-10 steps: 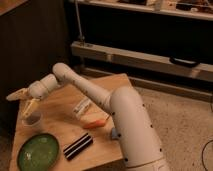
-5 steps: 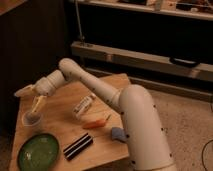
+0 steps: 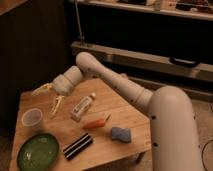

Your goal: Place the eraser in the ceramic cup

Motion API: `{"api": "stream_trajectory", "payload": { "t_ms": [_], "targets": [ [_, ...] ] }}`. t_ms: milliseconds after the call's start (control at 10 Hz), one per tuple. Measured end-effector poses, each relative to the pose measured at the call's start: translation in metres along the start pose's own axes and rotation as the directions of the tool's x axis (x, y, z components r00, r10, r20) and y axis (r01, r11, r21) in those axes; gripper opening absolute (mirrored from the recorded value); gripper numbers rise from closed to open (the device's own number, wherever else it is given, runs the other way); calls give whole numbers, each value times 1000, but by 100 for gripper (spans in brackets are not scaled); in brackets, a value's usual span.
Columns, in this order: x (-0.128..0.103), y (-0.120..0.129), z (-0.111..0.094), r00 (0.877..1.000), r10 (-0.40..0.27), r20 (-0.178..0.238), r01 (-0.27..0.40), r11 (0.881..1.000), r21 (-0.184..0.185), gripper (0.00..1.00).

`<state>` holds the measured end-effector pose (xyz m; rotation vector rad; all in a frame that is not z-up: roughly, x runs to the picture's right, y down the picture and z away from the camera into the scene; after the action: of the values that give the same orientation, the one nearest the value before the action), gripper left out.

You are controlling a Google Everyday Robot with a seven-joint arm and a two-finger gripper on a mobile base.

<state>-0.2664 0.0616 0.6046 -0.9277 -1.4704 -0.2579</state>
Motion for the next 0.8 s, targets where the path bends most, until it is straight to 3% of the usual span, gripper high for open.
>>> {"api": "stream_trajectory", "payload": {
  "t_ms": [400, 500, 700, 800],
  "targets": [
    [-1, -1, 1, 1000, -2, -4, 2, 1000, 1, 80],
    [-1, -2, 3, 1000, -1, -25, 1, 1000, -4, 80],
    [-8, 2, 14, 988, -1, -154, -1, 1000, -15, 80],
    [-13, 8, 18, 961, 6, -275, -11, 1000, -14, 80]
  ]
}}
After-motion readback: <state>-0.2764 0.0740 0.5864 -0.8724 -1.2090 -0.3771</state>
